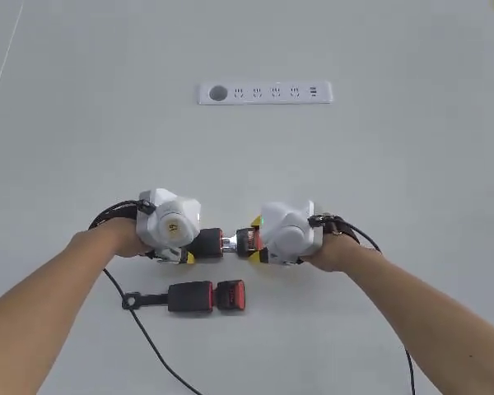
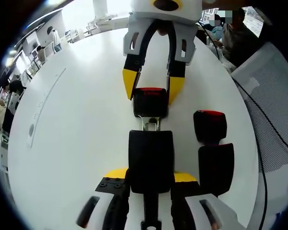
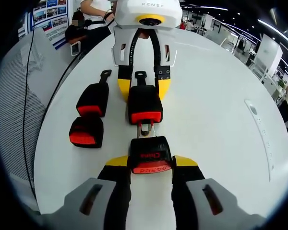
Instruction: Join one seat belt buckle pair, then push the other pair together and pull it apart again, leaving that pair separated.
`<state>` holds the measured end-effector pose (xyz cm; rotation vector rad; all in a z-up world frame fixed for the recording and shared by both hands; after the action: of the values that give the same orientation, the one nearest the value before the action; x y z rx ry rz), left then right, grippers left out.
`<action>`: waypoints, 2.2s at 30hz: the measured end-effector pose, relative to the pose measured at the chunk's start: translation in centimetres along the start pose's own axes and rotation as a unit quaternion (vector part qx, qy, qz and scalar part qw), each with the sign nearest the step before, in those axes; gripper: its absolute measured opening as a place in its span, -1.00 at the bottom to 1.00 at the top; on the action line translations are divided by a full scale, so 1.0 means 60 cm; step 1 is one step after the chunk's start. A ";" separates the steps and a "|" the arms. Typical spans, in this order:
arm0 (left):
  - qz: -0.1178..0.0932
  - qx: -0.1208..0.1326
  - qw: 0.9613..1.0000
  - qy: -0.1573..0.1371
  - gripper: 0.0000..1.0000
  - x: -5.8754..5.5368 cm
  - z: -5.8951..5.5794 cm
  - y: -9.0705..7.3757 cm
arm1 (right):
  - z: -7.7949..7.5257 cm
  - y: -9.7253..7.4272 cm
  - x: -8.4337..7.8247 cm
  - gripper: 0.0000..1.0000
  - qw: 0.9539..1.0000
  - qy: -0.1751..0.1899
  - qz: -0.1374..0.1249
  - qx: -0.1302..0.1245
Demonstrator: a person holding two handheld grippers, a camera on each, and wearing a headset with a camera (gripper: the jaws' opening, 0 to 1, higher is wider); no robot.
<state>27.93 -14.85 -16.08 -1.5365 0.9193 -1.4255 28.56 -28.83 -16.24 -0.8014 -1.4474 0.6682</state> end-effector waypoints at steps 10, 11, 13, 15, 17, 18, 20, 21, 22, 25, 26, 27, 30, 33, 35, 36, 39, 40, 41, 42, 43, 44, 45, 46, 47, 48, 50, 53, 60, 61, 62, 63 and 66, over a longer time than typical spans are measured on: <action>0.002 0.002 1.000 0.002 -0.34 0.002 -0.006 -0.003 | -0.006 -0.019 -0.027 -0.40 1.000 0.007 0.014 0.000; 0.001 0.003 1.000 0.001 -0.34 0.001 -0.005 -0.002 | -0.006 -0.021 -0.031 -0.39 1.000 0.007 0.016 0.000; 0.001 0.003 1.000 -0.001 -0.33 0.001 -0.005 -0.002 | -0.007 -0.024 -0.036 -0.39 1.000 0.008 0.018 0.000; 0.000 0.004 1.000 -0.003 -0.33 0.001 -0.005 -0.002 | -0.004 -0.029 -0.040 -0.39 1.000 0.008 0.021 0.000; -0.002 0.004 1.000 -0.005 -0.33 -0.001 -0.004 0.000 | -0.004 -0.035 -0.043 -0.39 1.000 0.008 0.023 0.000; -0.002 0.005 1.000 -0.005 -0.33 -0.001 -0.003 0.000 | -0.004 -0.036 -0.044 -0.39 1.000 0.008 0.023 0.000; -0.003 0.005 1.000 -0.007 -0.33 -0.001 -0.004 0.002 | -0.008 -0.040 -0.051 -0.39 1.000 0.008 0.026 0.000; -0.003 0.005 1.000 -0.007 -0.33 0.000 -0.004 0.001 | -0.007 -0.042 -0.054 -0.39 1.000 0.008 0.027 0.000; -0.003 0.005 1.000 -0.007 -0.33 0.000 -0.004 0.001 | -0.006 -0.044 -0.056 -0.39 1.000 0.008 0.028 0.000; -0.004 0.006 1.000 -0.008 -0.33 0.000 -0.004 0.000 | -0.006 -0.049 -0.064 -0.39 1.000 0.008 0.030 0.000; -0.004 0.006 1.000 -0.008 -0.33 0.000 -0.004 0.000 | -0.007 -0.051 -0.068 -0.38 0.999 0.008 0.031 0.000; -0.004 0.006 1.000 -0.009 -0.33 0.000 -0.003 0.000 | -0.008 -0.052 -0.070 -0.38 0.999 0.009 0.032 0.000; -0.003 0.006 1.000 -0.010 -0.33 0.004 -0.005 -0.002 | -0.007 -0.057 -0.077 -0.38 0.999 0.009 0.035 -0.001; -0.004 0.007 1.000 -0.012 -0.33 0.003 -0.003 -0.001 | -0.009 -0.062 -0.086 -0.38 0.999 0.011 0.038 0.001; -0.006 0.008 1.000 -0.014 -0.33 0.005 -0.004 -0.003 | -0.007 -0.064 -0.088 -0.38 0.999 0.011 0.040 0.001; -0.006 0.008 1.000 -0.015 -0.33 0.006 -0.004 -0.004 | -0.007 -0.065 -0.089 -0.38 0.999 0.012 0.040 0.001; -0.007 0.009 1.000 -0.014 -0.33 0.006 -0.005 -0.003 | -0.008 -0.068 -0.094 -0.38 0.999 0.012 0.042 0.001; -0.007 0.009 1.000 -0.015 -0.33 0.005 -0.005 -0.002 | -0.009 -0.068 -0.096 -0.38 0.999 0.012 0.043 0.002; -0.007 0.009 1.000 -0.014 -0.33 0.003 -0.004 -0.001 | -0.007 -0.069 -0.096 -0.38 0.999 0.012 0.043 0.002; -0.007 0.009 1.000 -0.014 -0.33 0.002 -0.004 0.000 | -0.006 -0.069 -0.096 -0.37 0.999 0.011 0.044 0.002; -0.006 0.009 1.000 -0.013 -0.33 0.000 -0.002 0.002 | -0.005 -0.070 -0.097 -0.37 0.999 0.012 0.044 0.002; -0.006 0.009 1.000 -0.013 -0.33 -0.001 -0.002 0.002 | -0.005 -0.070 -0.098 -0.37 0.999 0.012 0.045 0.002; -0.006 0.009 1.000 -0.013 -0.33 -0.001 -0.002 0.002 | -0.005 -0.070 -0.098 -0.37 0.999 0.011 0.045 0.001; -0.006 0.009 1.000 -0.012 -0.33 0.000 -0.002 0.001 | -0.005 -0.070 -0.099 -0.37 0.999 0.011 0.045 0.001; -0.005 0.009 1.000 -0.013 -0.33 0.001 -0.003 0.000 | -0.005 -0.070 -0.099 -0.37 0.999 0.010 0.046 0.001; -0.005 0.009 1.000 -0.012 -0.32 0.001 -0.004 0.000 | -0.005 -0.070 -0.099 -0.37 0.999 0.010 0.046 0.001; -0.004 0.009 1.000 -0.013 -0.32 0.002 -0.004 -0.001 | -0.005 -0.070 -0.098 -0.36 0.999 0.011 0.049 0.001; 0.001 0.007 1.000 -0.007 -0.30 0.001 -0.003 0.000 | -0.006 -0.067 -0.101 -0.34 0.998 0.017 0.055 0.000; 0.008 0.007 1.000 -0.008 -0.19 -0.001 -0.002 -0.001 | -0.002 -0.065 -0.096 -0.24 0.998 0.007 0.056 -0.003; 0.012 0.012 1.000 -0.011 -0.17 -0.005 0.001 -0.002 | -0.004 -0.066 -0.097 -0.23 0.998 0.008 0.056 -0.003; 0.015 0.015 1.000 -0.015 -0.14 -0.008 0.003 -0.004 | -0.006 -0.067 -0.097 -0.22 0.998 0.007 0.055 -0.005; 0.013 0.015 1.000 -0.016 -0.14 -0.010 0.003 -0.007 | -0.006 -0.069 -0.096 -0.20 0.999 0.007 0.054 -0.006; 0.008 0.020 0.999 -0.024 -0.13 -0.017 0.009 -0.013 | -0.007 -0.076 -0.092 -0.17 0.999 0.005 0.051 -0.010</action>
<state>28.34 -13.59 -15.79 -1.5240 0.8662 -1.3821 28.48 -35.97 -15.79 -0.8979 -1.4131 0.7263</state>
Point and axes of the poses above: the centre of the closed fingertips' face, and the gripper's own axes: y roughly forward along the fingers, z roughly to its left, x roughly out of its top, the point moved 5 cm from there along -y, roughly backward along the fingers, and after that the axes turned 1 degree about x, right-handed, at the moved point
